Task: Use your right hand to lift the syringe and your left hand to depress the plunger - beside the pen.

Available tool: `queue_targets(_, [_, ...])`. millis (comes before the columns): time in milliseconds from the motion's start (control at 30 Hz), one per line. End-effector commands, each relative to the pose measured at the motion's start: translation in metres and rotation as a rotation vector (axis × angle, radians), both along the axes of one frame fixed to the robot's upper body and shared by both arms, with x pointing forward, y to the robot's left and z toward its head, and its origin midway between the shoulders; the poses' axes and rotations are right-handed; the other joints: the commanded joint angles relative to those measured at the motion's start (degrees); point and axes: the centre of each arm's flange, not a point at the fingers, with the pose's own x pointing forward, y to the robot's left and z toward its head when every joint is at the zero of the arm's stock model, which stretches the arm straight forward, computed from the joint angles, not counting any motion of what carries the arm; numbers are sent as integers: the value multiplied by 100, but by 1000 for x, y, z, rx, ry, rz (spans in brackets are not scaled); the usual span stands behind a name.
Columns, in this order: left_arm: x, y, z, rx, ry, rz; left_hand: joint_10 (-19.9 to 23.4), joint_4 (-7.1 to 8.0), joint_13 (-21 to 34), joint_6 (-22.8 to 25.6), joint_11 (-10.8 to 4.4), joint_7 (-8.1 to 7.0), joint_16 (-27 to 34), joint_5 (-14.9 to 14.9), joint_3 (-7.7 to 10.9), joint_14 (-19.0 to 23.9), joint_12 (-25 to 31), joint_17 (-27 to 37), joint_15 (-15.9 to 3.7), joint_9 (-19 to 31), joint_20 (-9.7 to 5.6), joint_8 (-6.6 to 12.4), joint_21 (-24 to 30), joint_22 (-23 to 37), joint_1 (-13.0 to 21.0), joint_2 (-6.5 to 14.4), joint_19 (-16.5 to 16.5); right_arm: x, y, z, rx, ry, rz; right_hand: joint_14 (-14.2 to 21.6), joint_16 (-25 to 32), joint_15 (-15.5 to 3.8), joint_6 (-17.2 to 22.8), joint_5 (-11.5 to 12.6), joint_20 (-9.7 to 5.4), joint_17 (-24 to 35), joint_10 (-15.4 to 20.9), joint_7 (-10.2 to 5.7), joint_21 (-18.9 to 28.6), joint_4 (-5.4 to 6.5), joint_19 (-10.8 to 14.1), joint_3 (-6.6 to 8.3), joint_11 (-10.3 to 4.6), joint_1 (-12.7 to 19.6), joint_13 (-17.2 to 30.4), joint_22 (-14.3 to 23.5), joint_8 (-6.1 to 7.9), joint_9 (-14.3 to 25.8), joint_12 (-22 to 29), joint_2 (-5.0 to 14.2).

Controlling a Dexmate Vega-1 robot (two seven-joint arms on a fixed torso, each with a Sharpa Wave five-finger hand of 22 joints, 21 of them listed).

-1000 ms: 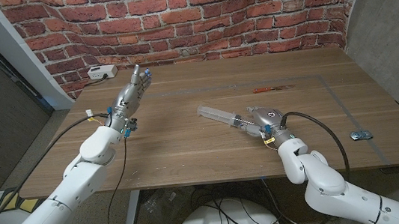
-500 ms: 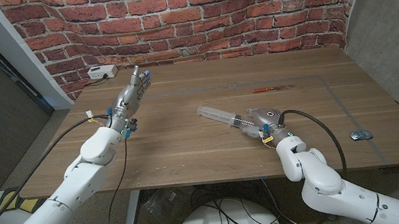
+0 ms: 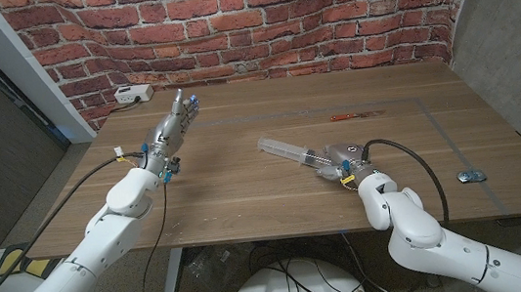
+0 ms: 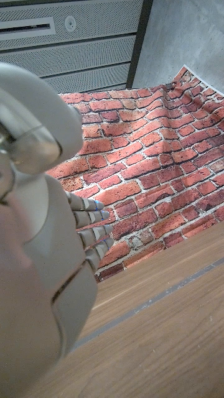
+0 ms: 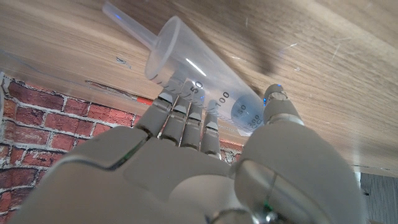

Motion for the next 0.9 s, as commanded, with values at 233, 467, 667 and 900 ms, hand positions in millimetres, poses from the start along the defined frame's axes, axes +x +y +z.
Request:
queue_targets(233, [4, 0, 0, 3, 10, -10, 67, -22, 32, 74, -27, -28, 19, -14, 6, 51, 15, 19, -11, 11, -19, 8, -17, 14, 12, 16, -1, 4, 6, 1, 11, -1, 12, 785, 120, -297, 638, 33, -340, 17, 636, -210, 262, 7, 647, 189, -157, 422, 0, 37, 140, 12, 154, 102])
queue_targets(467, [4, 0, 2, 3, 11, -9, 66, -21, 33, 103, -34, -26, 15, -17, 5, 55, 9, 19, -15, 12, 4, 15, -25, 14, 13, 18, -8, 7, 8, -3, -8, -19, -3, 1108, 115, -499, 942, 56, -464, 14, 916, -370, 374, -62, 870, 387, -315, 900, -12, 51, 187, 12, 176, 241])
queue_targets(667, [3, -1, 2, 3, 12, -9, 67, -20, 33, 109, -38, -25, 14, -19, 6, 60, 6, 20, -16, 12, 10, 15, -28, 14, 14, 21, -10, 14, 10, -10, -10, -25, 0, 1590, 190, -746, 1431, 31, -668, 35, 1396, -523, 556, -23, 1207, 477, -423, 1201, -24, 72, 301, 9, 255, 331])
queue_targets(900, [2, -1, 3, 3, 10, -3, 82, -18, 34, 114, -45, -30, 12, -22, 6, 67, 7, 20, -18, 12, 16, 12, -32, 14, 16, 25, -10, 15, 4, -15, 46, -87, 40, 2073, 240, -945, 1670, -19, -880, 46, 1763, -562, 799, -47, 1628, 655, -509, 1723, -35, 90, 289, 13, 255, 529])
